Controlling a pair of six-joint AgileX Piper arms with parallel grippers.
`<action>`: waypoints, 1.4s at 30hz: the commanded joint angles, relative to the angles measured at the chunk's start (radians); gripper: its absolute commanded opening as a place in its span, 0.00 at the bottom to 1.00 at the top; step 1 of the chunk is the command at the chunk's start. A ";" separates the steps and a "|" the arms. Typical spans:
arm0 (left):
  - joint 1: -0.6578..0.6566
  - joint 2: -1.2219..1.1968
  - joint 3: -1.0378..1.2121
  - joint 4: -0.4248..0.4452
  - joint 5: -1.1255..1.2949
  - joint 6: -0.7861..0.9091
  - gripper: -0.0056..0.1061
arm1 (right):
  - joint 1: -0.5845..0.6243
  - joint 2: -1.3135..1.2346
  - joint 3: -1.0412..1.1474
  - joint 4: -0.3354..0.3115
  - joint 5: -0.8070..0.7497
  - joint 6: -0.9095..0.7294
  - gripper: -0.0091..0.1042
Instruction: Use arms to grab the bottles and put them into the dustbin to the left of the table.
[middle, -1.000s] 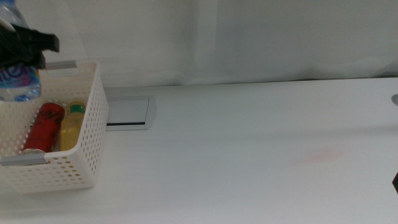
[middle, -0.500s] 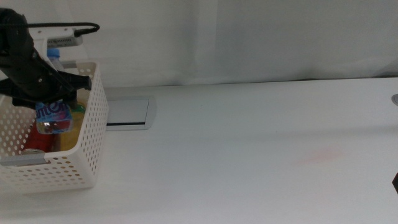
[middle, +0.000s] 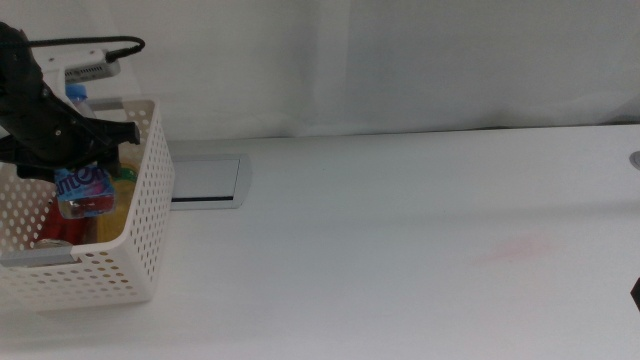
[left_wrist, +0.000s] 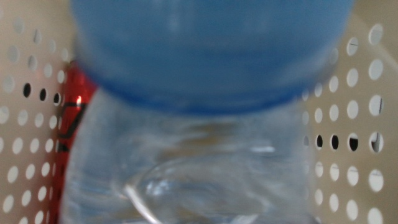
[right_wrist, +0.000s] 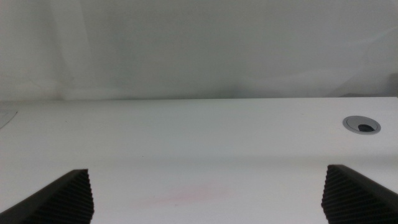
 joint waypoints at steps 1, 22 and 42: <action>0.000 -0.010 -0.013 -0.006 -0.033 -0.014 0.70 | -0.005 -0.004 0.005 -0.012 -0.010 -0.003 0.99; -0.002 -0.470 -0.013 -0.083 -0.068 0.041 0.82 | -0.005 -0.004 0.005 -0.012 -0.012 -0.003 0.99; -0.002 -1.408 0.376 -0.167 -0.123 0.264 0.80 | -0.005 -0.004 0.005 -0.012 -0.012 -0.003 0.99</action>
